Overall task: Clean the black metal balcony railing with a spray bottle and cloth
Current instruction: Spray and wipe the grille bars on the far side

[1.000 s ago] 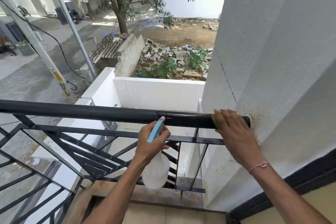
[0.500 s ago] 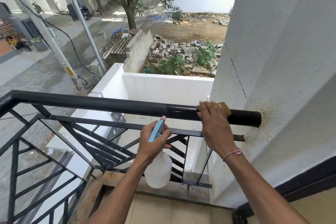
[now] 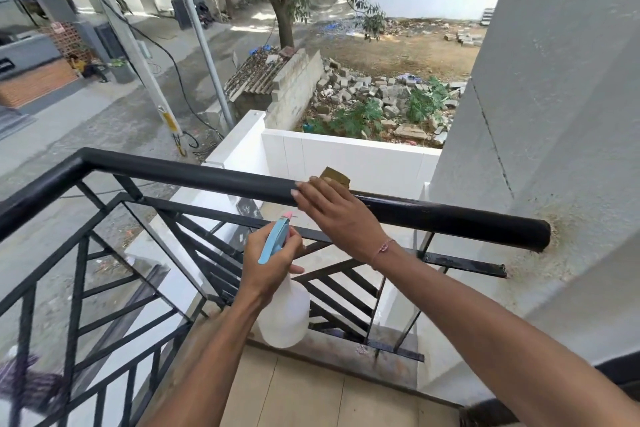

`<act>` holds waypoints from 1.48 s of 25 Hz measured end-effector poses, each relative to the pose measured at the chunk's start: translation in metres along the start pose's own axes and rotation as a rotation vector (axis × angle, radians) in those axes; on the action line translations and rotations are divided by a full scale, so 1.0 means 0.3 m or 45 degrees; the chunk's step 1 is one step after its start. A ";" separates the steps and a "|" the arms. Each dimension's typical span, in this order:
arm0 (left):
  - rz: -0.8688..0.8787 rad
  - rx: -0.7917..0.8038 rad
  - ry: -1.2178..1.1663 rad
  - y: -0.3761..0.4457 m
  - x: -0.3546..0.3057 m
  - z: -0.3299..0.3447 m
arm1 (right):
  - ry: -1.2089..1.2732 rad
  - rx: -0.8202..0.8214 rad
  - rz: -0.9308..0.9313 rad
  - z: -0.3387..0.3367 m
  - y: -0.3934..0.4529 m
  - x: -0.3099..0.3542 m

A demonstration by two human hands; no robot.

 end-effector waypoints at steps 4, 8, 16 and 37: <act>-0.009 0.028 -0.013 -0.005 0.006 0.026 | -0.156 0.049 -0.062 -0.013 -0.194 -0.051; -0.024 0.092 -0.024 -0.026 0.029 0.088 | -0.064 -0.130 0.415 -0.064 -0.425 -0.090; -0.058 0.297 -0.025 -0.073 0.053 0.291 | 1.059 -0.944 1.972 -0.049 -0.742 0.080; -0.077 0.369 0.063 -0.122 0.107 0.324 | 0.815 -0.710 1.934 0.154 -0.614 -0.004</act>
Point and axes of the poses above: each hand's wrist, its own y-axis towards the middle knuckle, its own z-axis out of the palm, x = y × z, the point moved 4 cm from there along y, towards the middle knuckle, and after that the axes turned 8 degrees about -z, right-handed, at the moved point
